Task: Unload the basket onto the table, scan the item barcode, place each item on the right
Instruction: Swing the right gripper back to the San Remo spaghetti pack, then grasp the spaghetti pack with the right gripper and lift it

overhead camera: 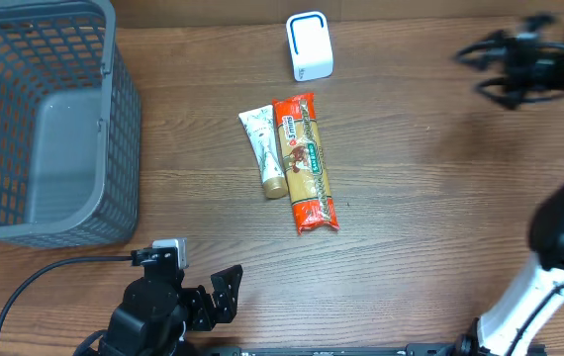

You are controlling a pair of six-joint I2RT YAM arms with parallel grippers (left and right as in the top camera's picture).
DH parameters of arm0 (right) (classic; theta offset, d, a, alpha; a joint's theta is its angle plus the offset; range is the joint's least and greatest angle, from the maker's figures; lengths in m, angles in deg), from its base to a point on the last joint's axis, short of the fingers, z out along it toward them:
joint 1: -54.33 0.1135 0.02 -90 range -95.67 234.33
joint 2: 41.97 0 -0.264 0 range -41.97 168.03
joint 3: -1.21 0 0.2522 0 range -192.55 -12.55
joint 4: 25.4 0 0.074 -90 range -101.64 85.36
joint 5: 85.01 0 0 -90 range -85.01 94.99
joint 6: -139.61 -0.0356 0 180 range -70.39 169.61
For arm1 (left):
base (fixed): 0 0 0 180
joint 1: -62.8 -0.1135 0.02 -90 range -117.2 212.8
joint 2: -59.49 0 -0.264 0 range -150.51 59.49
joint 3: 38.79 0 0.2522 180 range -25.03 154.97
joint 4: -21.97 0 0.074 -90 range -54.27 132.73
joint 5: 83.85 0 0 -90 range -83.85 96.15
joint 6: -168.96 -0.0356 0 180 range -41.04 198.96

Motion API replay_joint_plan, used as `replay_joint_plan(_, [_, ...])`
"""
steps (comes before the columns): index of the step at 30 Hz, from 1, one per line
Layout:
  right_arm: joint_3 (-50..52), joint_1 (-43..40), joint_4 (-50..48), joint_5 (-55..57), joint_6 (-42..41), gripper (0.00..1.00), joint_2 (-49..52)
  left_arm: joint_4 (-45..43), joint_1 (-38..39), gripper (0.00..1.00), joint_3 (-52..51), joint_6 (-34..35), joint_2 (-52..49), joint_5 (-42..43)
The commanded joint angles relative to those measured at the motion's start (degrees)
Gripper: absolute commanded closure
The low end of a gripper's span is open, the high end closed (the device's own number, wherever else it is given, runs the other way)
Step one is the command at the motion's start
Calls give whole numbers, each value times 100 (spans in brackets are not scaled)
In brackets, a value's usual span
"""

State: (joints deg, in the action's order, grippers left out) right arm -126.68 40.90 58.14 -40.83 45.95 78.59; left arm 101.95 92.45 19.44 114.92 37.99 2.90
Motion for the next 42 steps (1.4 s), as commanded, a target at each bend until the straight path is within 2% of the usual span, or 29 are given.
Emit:
replay_joint_plan(1, [286,903,42,1320,415,0,-52,0,37,0,-13,46,24,9])
replay_joint_plan(4, [590,1784,-52,2074,376,0,-44,0,37,0,-13,46,24,7])
replay_joint_plan(9, [975,2839,-345,2712,-4,0,-31,0,37,0,-13,46,24,9])
replay_joint_plan(18, [1657,4301,-1161,4247,-1648,0,-17,0,37,1,-13,46,24,9])
replay_joint_plan(26, [2234,4822,-1930,4363,-2197,0,-11,0,37,1,-13,46,24,7])
replay_joint_plan(36, [2643,4900,-2404,4454,-2509,1,2,0,37,1,-13,46,24,7])
replay_joint_plan(38, [2765,4900,-2551,4470,-2507,3,2,0,37,1,-13,46,24,7])
replay_joint_plan(42, [2924,4903,-2647,4468,-2509,16,2,0,37,1,-13,46,24,7])
